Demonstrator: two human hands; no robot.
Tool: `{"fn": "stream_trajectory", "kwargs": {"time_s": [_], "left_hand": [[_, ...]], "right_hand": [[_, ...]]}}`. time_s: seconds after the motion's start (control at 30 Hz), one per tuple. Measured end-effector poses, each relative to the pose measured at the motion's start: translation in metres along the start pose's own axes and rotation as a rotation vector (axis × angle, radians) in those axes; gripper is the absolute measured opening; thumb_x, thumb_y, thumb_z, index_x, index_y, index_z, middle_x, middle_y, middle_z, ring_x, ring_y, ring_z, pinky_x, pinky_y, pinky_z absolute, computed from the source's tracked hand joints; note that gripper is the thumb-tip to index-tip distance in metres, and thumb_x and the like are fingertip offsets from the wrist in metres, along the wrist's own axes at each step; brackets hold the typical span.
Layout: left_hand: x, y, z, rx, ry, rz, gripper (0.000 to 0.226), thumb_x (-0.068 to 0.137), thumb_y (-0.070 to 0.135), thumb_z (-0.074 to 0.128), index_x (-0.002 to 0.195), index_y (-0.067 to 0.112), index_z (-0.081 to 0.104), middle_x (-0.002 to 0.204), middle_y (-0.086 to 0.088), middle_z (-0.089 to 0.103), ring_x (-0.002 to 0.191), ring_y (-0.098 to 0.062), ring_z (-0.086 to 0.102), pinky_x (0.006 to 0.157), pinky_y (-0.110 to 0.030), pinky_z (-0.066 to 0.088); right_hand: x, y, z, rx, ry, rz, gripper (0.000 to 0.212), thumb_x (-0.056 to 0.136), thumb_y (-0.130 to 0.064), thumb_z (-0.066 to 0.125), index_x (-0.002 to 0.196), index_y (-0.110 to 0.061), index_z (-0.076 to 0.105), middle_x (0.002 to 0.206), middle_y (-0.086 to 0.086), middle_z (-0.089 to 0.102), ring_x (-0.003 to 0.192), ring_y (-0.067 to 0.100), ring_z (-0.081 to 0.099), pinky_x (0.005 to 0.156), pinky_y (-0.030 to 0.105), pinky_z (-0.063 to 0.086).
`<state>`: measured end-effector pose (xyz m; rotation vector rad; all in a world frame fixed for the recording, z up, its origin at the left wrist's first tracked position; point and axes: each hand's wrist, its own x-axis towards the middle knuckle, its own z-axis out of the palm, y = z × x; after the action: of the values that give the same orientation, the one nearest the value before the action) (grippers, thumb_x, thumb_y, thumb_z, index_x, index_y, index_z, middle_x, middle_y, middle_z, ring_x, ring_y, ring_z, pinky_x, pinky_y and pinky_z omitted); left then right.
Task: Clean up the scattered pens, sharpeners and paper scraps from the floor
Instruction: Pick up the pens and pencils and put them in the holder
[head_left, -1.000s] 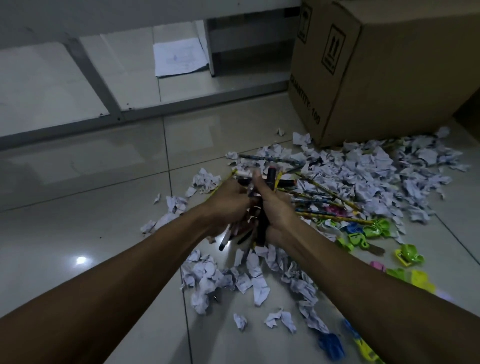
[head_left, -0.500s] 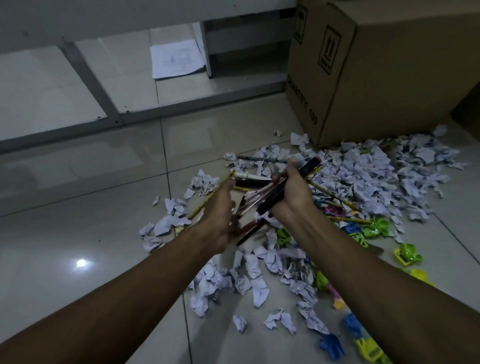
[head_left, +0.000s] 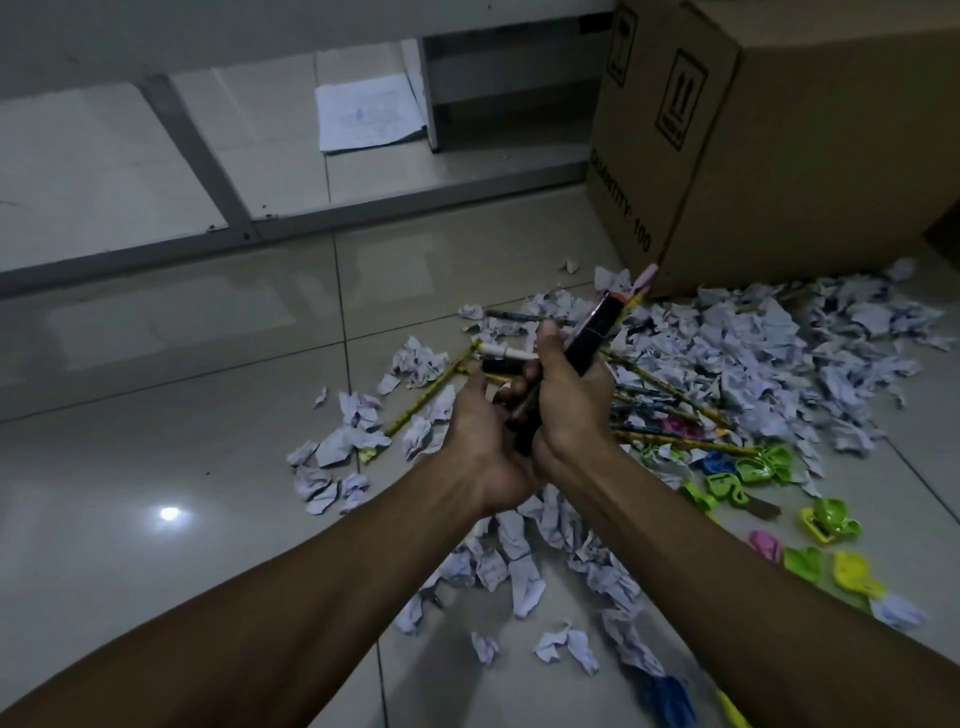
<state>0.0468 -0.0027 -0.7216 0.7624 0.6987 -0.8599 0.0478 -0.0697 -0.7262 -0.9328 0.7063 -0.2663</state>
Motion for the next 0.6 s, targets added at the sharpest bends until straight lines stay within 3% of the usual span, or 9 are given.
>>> {"fn": "stream_trajectory", "kwargs": {"time_s": [0.07,0.13,0.23,0.27,0.33,0.43,0.6], "left_hand": [[0.003,0.001,-0.002,0.095,-0.039,-0.003,0.08,0.09,0.072,0.024,0.112,0.008,0.066,0.103,-0.015,0.068,0.097,-0.029,0.061,0.084,-0.044,0.049],[0.002,0.003,0.0,0.284,-0.016,0.037,0.069,0.092,0.069,0.027,0.087,0.012,0.066,0.084,-0.011,0.068,0.084,-0.026,0.062,0.072,-0.041,0.05],[0.017,0.023,-0.016,0.859,0.244,0.457,0.033,0.097,0.027,0.048,0.072,0.012,0.062,0.07,-0.011,0.063,0.062,-0.021,0.062,0.055,-0.03,0.049],[0.027,0.035,-0.027,1.061,0.366,0.635,0.024,0.092,0.013,0.051,0.072,0.01,0.063,0.072,-0.015,0.064,0.066,-0.025,0.064,0.056,-0.032,0.05],[0.042,0.06,-0.048,1.341,0.579,0.832,0.019,0.085,0.006,0.053,0.073,0.009,0.067,0.08,-0.02,0.068,0.08,-0.032,0.067,0.065,-0.031,0.047],[0.055,0.085,-0.07,1.597,0.624,0.847,0.012,0.085,0.009,0.057,0.081,0.007,0.068,0.088,-0.017,0.069,0.086,-0.031,0.066,0.068,-0.03,0.044],[0.08,0.086,-0.083,1.927,0.552,0.774,0.014,0.089,0.017,0.055,0.087,0.005,0.063,0.093,-0.017,0.064,0.091,-0.034,0.061,0.064,-0.031,0.038]], "right_hand": [[0.001,-0.001,-0.003,-0.002,0.001,0.016,0.019,0.093,-0.027,0.065,0.08,-0.017,0.054,0.052,0.0,0.044,0.042,0.015,0.043,0.045,0.025,0.04],[0.006,0.001,-0.004,-0.045,0.014,0.039,0.019,0.093,-0.027,0.065,0.08,-0.017,0.054,0.053,0.0,0.044,0.044,0.015,0.042,0.047,0.027,0.039],[0.012,0.006,-0.012,-0.135,0.024,0.141,0.019,0.094,-0.026,0.063,0.081,-0.016,0.054,0.056,0.001,0.044,0.045,0.016,0.039,0.05,0.029,0.035],[0.013,0.008,-0.016,-0.147,0.005,0.184,0.021,0.095,-0.025,0.062,0.082,-0.013,0.052,0.055,0.002,0.041,0.044,0.016,0.036,0.049,0.028,0.033],[0.014,0.009,-0.027,-0.215,-0.026,0.266,0.022,0.096,-0.029,0.061,0.087,-0.01,0.053,0.052,0.001,0.038,0.041,0.015,0.033,0.046,0.027,0.03],[0.017,0.006,-0.045,-0.3,-0.051,0.38,0.033,0.095,-0.038,0.059,0.1,-0.006,0.063,0.052,0.001,0.035,0.041,0.016,0.031,0.044,0.026,0.029],[0.026,0.0,-0.07,-0.335,-0.068,0.409,0.024,0.098,-0.02,0.056,0.096,0.002,0.065,0.058,0.007,0.045,0.047,0.019,0.038,0.05,0.033,0.034]]}}
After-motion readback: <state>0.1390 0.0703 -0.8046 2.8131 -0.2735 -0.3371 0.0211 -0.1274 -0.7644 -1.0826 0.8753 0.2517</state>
